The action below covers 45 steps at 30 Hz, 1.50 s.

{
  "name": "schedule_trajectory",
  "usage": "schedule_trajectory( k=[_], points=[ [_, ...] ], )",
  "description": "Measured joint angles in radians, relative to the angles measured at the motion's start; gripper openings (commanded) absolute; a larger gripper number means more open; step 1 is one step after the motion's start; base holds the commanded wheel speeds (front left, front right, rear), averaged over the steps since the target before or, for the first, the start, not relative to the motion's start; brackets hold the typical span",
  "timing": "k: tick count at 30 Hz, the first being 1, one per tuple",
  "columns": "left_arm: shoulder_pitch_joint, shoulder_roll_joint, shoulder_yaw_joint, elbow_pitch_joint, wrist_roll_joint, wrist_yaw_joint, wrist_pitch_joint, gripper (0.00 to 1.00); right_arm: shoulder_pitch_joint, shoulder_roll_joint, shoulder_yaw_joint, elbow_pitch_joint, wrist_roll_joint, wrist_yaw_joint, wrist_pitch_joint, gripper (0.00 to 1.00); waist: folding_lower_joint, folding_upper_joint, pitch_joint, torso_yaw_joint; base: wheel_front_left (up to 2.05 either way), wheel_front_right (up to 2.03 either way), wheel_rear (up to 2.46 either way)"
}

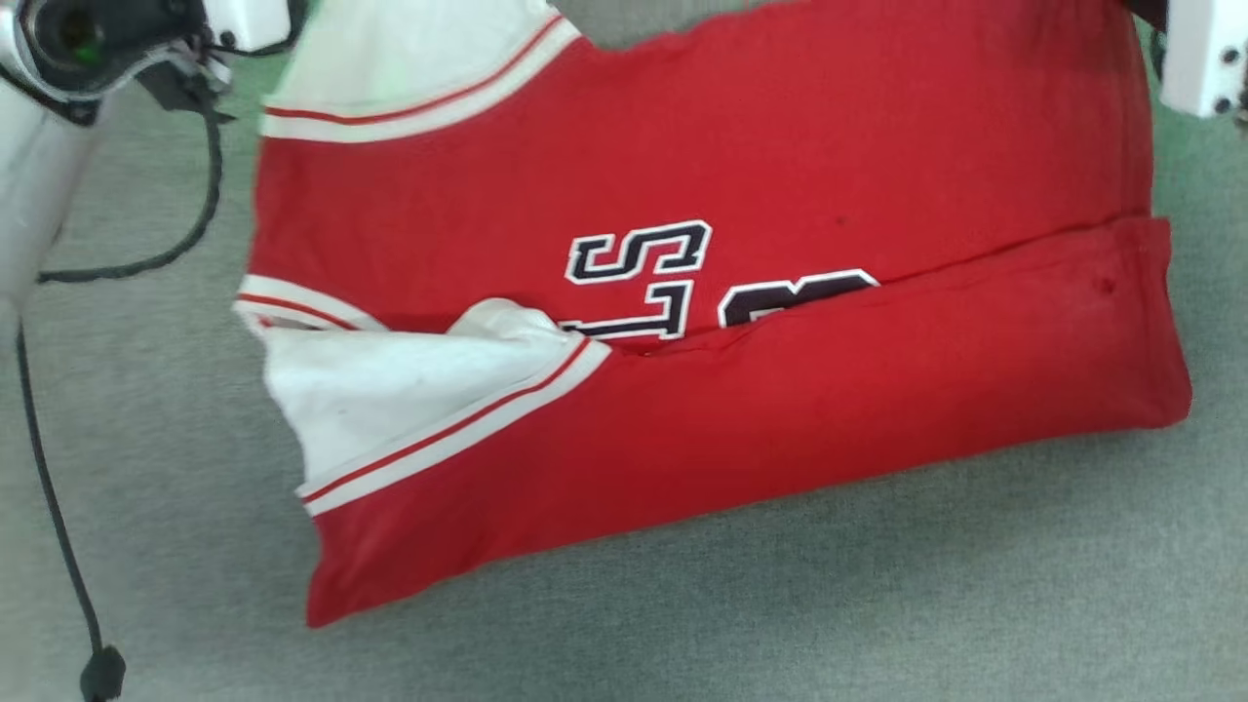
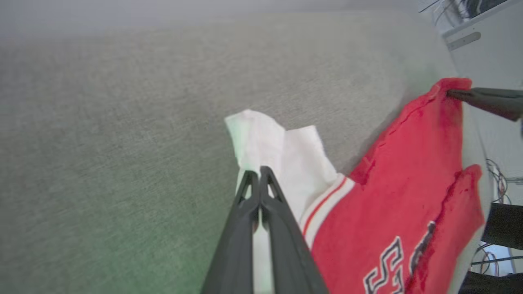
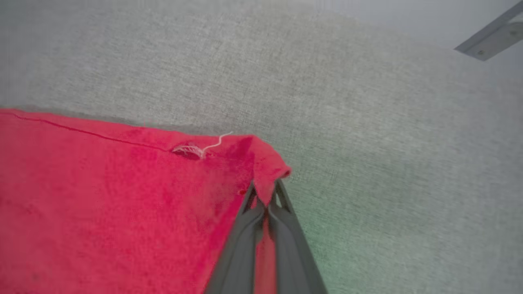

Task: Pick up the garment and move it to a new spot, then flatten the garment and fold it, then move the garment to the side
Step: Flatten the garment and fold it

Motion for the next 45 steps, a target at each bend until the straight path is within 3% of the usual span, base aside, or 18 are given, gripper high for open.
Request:
schedule_trajectory(
  k=[7, 17, 23, 30, 42, 43, 44, 45],
  points=[
    [0.154, 0.040, 0.011, -0.214, -0.078, 0.000, -0.145, 0.00, 0.142, -0.117, 0.001, -0.072, 0.047, 0.000, -0.078, 0.00, 0.0000, 0.0000, -0.126, 0.063, 0.00, 0.00, 0.00],
    [0.547, 0.229, -0.033, -0.526, -0.101, 0.000, -0.390, 0.00, 0.464, -0.268, -0.014, -0.226, 0.109, 0.000, -0.155, 0.00, 0.0000, 0.0000, -0.311, 0.137, 0.00, 0.00, 0.00],
    [0.795, 0.296, -0.062, -0.646, -0.110, 0.000, -0.576, 0.00, 0.710, -0.346, -0.098, -0.310, 0.149, 0.000, -0.207, 0.00, 0.0000, 0.0001, -0.370, 0.175, 0.00, 0.00, 0.00],
    [0.910, 0.272, -0.089, -0.640, -0.107, 0.000, -0.675, 0.00, 0.841, -0.337, -0.192, -0.334, 0.125, 0.000, -0.246, 0.00, 0.0000, 0.0000, -0.338, 0.168, 0.00, 0.00, 0.00],
    [0.919, 0.153, -0.123, -0.435, -0.056, 0.001, -0.720, 0.00, 0.865, -0.216, -0.271, -0.307, 0.024, 0.000, -0.260, 0.00, 0.0000, 0.0000, -0.287, 0.161, 0.00, 0.00, 0.00],
    [0.917, 0.146, -0.122, -0.420, -0.049, 0.001, -0.726, 0.03, 0.865, -0.210, -0.276, -0.307, 0.019, 0.000, -0.258, 0.00, 0.0000, 0.0000, -0.285, 0.161, 0.00, 0.00, 0.00],
    [0.915, 0.139, -0.122, -0.409, -0.048, 0.001, -0.730, 0.18, 0.865, -0.205, -0.282, -0.308, 0.014, 0.000, -0.258, 0.00, 0.0000, 0.0000, -0.284, 0.160, 0.00, 0.00, 0.00],
    [0.912, 0.134, -0.123, -0.402, -0.047, 0.001, -0.734, 0.30, 0.866, -0.200, -0.289, -0.310, 0.011, 0.000, -0.257, 0.10, 0.0000, 0.0000, -0.284, 0.160, 0.00, 0.00, 0.00]
  ],
)
